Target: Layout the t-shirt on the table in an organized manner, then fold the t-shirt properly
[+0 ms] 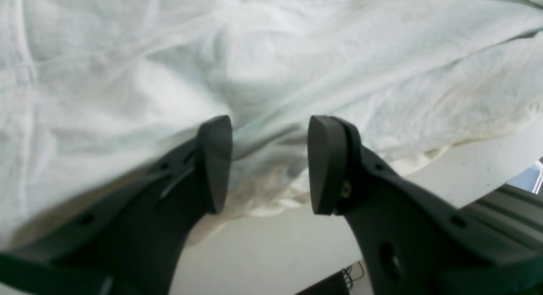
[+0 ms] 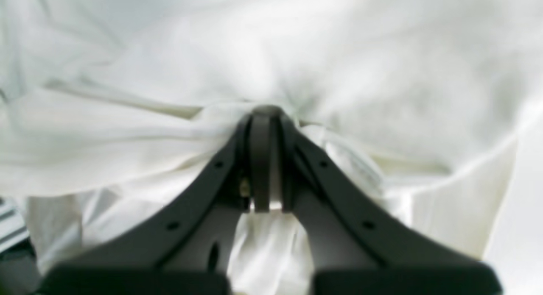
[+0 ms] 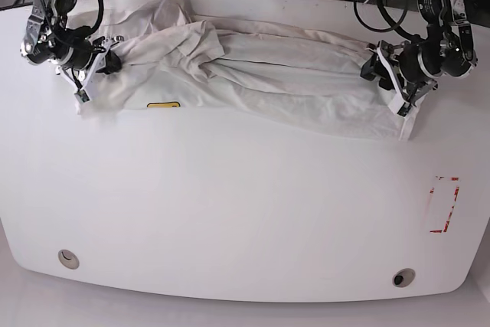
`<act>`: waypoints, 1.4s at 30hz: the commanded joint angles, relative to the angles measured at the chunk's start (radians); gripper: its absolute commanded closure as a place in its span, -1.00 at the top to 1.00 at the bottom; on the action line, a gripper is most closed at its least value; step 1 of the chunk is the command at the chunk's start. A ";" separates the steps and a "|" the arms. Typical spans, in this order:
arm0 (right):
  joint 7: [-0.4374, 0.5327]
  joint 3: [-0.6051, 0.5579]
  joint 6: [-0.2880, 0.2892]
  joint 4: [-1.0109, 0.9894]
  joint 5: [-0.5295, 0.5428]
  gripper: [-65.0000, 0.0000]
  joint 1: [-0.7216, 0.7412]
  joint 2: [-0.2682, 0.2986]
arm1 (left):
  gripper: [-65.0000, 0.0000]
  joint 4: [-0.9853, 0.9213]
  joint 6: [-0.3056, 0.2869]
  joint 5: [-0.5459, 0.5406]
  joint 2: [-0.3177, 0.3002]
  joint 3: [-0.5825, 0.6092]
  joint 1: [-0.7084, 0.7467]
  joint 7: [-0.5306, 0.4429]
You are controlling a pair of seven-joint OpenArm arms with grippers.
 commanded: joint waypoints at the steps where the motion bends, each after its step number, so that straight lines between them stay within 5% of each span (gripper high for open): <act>1: 0.051 0.007 -0.017 -0.096 -0.112 -0.88 0.046 0.013 | -0.20 -0.026 0.000 -0.013 -0.026 -0.003 -0.011 -0.010; 11: 0.195 0.012 -0.017 -0.303 -0.244 -0.88 0.156 -0.001 | -0.20 -0.122 0.000 -0.013 -0.037 -0.001 -0.051 -0.011; 24: 0.197 0.016 -0.017 -0.297 -0.243 -0.88 0.138 -0.006 | -0.20 -0.100 -0.001 -0.027 -0.080 0.001 -0.100 -0.011; 29: 0.197 0.016 -0.017 -0.268 -0.241 -0.88 0.127 -0.007 | -0.19 -0.034 -0.051 -0.144 -0.115 -0.007 -0.109 -0.006; 34: 0.197 0.016 -0.017 -0.234 -0.241 -0.88 0.113 -0.007 | 0.09 -0.008 -0.090 -0.294 -0.154 -0.087 -0.111 -0.006; 42: 0.195 0.016 -0.017 -0.231 -0.241 -0.88 0.113 -0.009 | 0.50 -0.040 0.017 -0.355 -0.154 -0.213 -0.140 -0.006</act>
